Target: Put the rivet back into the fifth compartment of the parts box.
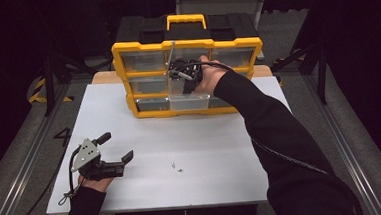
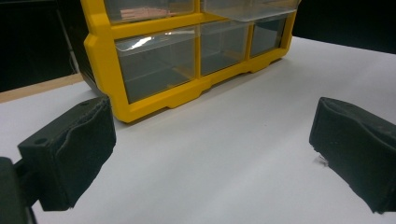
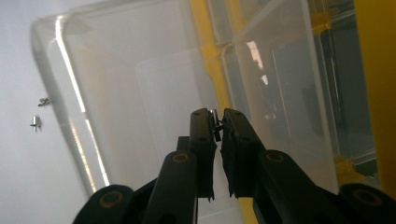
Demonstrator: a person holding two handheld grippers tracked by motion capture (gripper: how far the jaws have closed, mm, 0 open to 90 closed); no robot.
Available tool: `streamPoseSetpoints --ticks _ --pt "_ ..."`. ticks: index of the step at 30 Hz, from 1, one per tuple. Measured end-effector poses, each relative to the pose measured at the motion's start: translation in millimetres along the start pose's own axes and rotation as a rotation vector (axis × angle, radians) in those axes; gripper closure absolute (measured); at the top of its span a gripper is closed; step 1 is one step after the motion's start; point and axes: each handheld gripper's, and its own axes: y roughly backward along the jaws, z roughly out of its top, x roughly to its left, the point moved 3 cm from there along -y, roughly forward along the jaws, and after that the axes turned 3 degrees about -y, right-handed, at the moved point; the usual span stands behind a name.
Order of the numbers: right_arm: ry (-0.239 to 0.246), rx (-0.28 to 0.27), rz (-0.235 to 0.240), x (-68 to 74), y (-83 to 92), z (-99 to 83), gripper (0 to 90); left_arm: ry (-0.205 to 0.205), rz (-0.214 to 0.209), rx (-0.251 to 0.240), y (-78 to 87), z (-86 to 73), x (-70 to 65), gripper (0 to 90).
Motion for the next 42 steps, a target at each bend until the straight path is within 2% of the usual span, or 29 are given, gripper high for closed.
streamPoseSetpoints --ticks 14,18,20,24,26,31,32,36,39,42 --pt "-0.011 0.024 0.024 -8.2 -12.3 -4.6 82.1 0.003 -0.004 -0.002 0.2 0.1 0.0 1.4" --pt "-0.013 0.013 0.023 -8.8 -12.0 -5.1 80.6 0.002 -0.005 -0.001 0.2 0.1 0.1 1.4" --pt "-0.01 0.013 0.023 -9.0 -9.0 -4.9 76.6 0.002 -0.006 0.001 0.5 0.2 0.1 1.5" --pt "-0.008 -0.055 0.023 -6.7 7.9 -4.6 71.0 0.004 -0.004 -0.003 0.1 -0.1 0.0 1.5" --pt "0.01 -0.098 0.007 -5.2 20.6 -4.6 69.0 0.004 -0.005 0.0 0.1 -0.1 0.0 1.5" --pt "0.03 -0.155 -0.033 6.7 49.7 -5.9 57.6 0.003 -0.006 0.001 -0.1 -0.1 -0.1 1.4" --pt "0.03 -0.155 -0.033 6.7 49.7 -5.9 57.6 0.003 -0.006 0.001 -0.1 -0.1 -0.1 1.4" --pt "0.048 -0.201 -0.045 21.1 67.5 -8.9 43.0 0.003 -0.006 0.001 -0.6 -0.1 -0.4 1.4" --pt "0.063 -0.202 -0.059 34.2 70.5 -11.8 30.9 0.004 -0.006 0.001 -0.7 -0.2 -0.5 1.4" --pt "0.086 -0.202 -0.063 49.5 68.7 -14.8 23.6 0.006 -0.005 -0.001 -1.1 -0.3 -0.6 1.4"
